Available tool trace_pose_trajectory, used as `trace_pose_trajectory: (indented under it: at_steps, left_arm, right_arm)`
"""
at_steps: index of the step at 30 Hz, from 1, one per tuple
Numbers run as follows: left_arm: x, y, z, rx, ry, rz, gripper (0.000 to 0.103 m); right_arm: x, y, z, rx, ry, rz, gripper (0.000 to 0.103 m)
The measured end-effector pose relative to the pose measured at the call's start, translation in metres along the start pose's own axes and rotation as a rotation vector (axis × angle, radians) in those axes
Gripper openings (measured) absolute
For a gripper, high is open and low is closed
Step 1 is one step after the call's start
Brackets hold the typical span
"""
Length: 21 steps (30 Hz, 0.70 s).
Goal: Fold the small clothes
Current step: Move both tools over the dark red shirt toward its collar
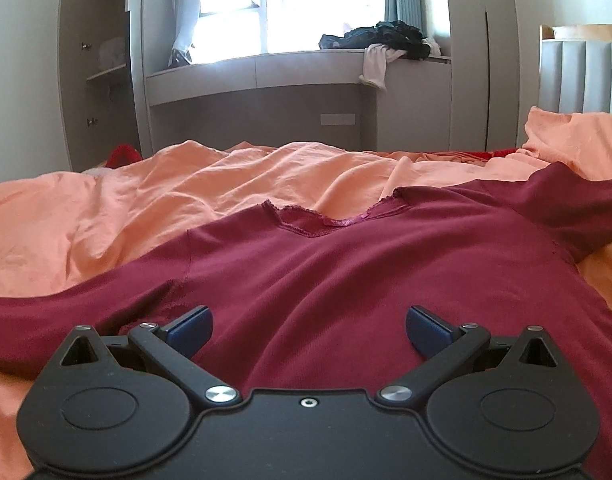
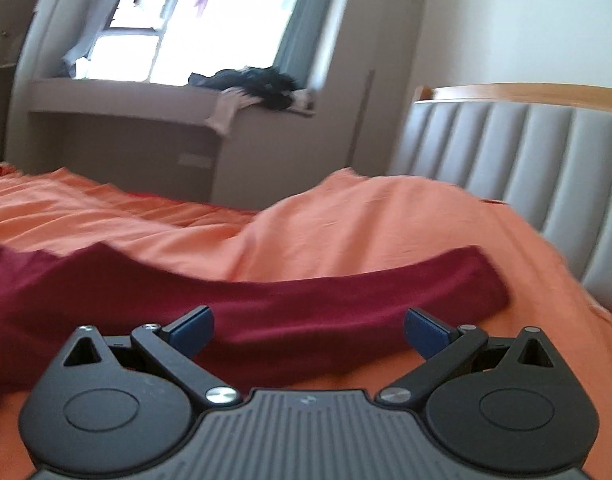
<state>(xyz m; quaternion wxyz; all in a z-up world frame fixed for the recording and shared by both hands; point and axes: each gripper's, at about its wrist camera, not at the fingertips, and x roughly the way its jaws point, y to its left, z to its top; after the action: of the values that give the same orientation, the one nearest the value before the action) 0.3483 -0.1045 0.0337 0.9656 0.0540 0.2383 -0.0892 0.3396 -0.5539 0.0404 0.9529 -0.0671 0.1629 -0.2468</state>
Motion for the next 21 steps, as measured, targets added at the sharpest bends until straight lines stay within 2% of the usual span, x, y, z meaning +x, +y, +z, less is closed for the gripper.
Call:
trace_pose_trajectory:
  at_steps: [3,6,10,15,17,18,20,21]
  left_arm:
    - [0.001,-0.001,-0.002,0.007,-0.006,-0.01,0.103]
    - [0.0,-0.002,-0.002,0.016,-0.015,-0.029,0.103]
    - [0.001,-0.001,-0.001,0.01,-0.007,-0.039,0.103]
    - [0.001,0.0,0.0,0.003,-0.006,-0.045,0.103]
    - [0.001,0.0,0.0,0.002,-0.007,-0.047,0.103]
    - [0.0,0.0,0.0,0.0,-0.008,-0.049,0.103]
    - [-0.001,0.002,0.001,-0.004,-0.012,-0.054,0.103]
    - [-0.002,0.003,0.001,-0.008,-0.015,-0.057,0.103]
  right_arm:
    - [0.008,-0.029,-0.002,0.023,-0.029,-0.053,0.103]
    - [0.02,-0.057,0.0,0.022,-0.047,-0.142,0.103]
    - [0.044,-0.092,-0.001,0.089,-0.003,-0.211,0.101]
    - [0.056,-0.115,-0.007,0.214,0.006,-0.208,0.08]
    - [0.059,-0.116,-0.006,0.217,0.0,-0.215,0.057]
    - [0.059,-0.116,-0.005,0.219,0.003,-0.219,0.05]
    - [0.06,-0.112,0.0,0.216,0.007,-0.244,0.029]
    - [0.057,-0.108,0.002,0.206,0.004,-0.253,0.021]
